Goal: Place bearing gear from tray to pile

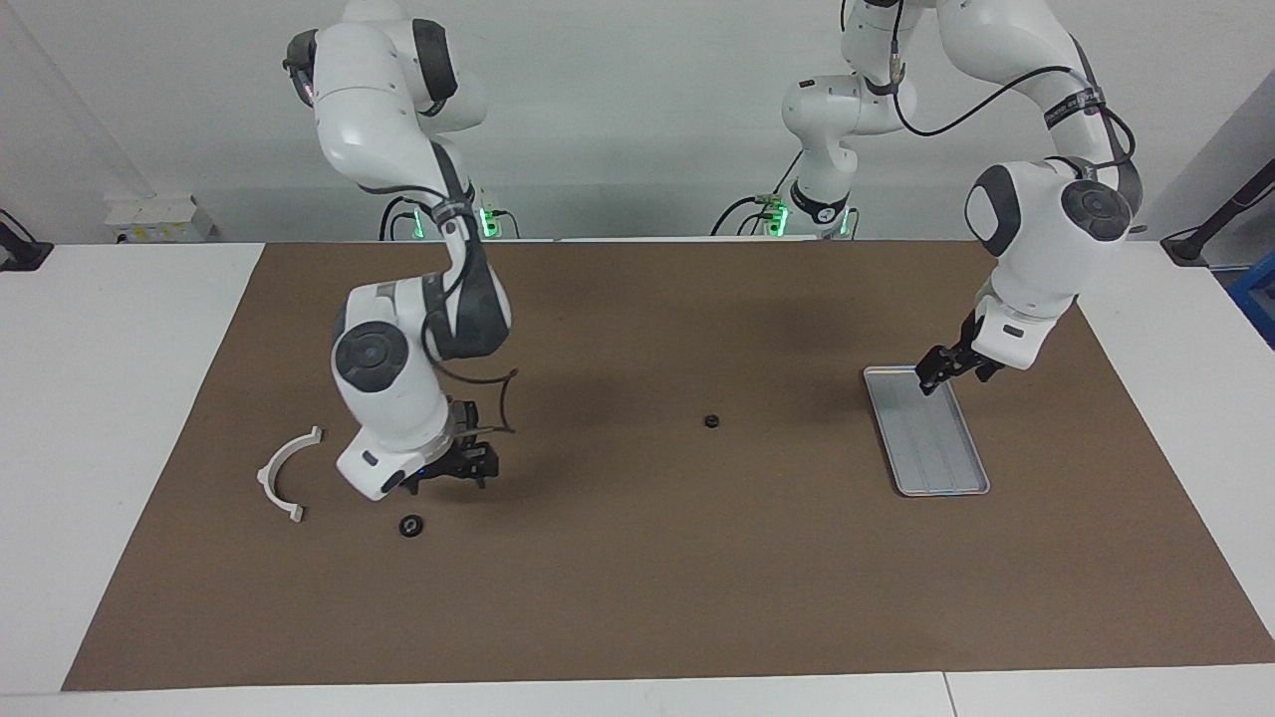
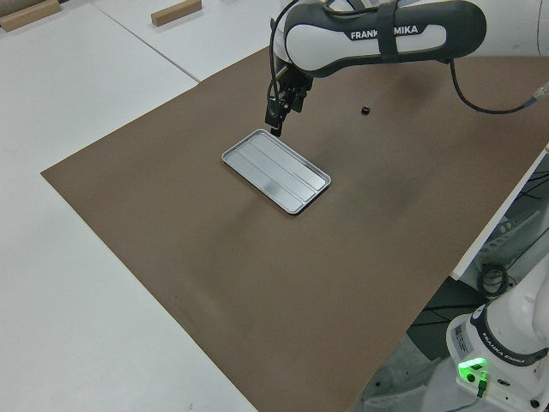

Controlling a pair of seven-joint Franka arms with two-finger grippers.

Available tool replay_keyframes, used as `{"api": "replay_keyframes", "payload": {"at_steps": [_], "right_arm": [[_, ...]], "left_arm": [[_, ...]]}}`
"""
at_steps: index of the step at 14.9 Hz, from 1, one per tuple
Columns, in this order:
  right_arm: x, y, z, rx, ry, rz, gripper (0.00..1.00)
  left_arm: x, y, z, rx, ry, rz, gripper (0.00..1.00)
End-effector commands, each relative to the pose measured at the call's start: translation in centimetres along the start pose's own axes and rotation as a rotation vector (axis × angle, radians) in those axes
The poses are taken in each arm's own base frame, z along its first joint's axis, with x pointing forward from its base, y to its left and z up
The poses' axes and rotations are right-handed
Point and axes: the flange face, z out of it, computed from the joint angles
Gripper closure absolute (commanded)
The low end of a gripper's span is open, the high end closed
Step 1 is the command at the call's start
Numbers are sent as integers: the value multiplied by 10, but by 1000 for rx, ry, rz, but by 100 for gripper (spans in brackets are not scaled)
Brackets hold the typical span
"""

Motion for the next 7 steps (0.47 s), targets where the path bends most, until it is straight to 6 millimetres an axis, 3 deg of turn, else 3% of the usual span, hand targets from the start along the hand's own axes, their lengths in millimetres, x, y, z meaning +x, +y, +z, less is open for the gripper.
{"api": "replay_keyframes", "payload": {"at_steps": [1,4,7], "right_arm": [[-42,-106,-30,4,8,164,0],[-78,-189,-19,-1,20,320,0],[-88,-258,4,10,38,396,0]], "left_arm": [[-4,-30,-2,4,-12,51,0],[-3,-36,-3,3,-6,54,0],[-2,-36,-3,3,-3,53,0]]}}
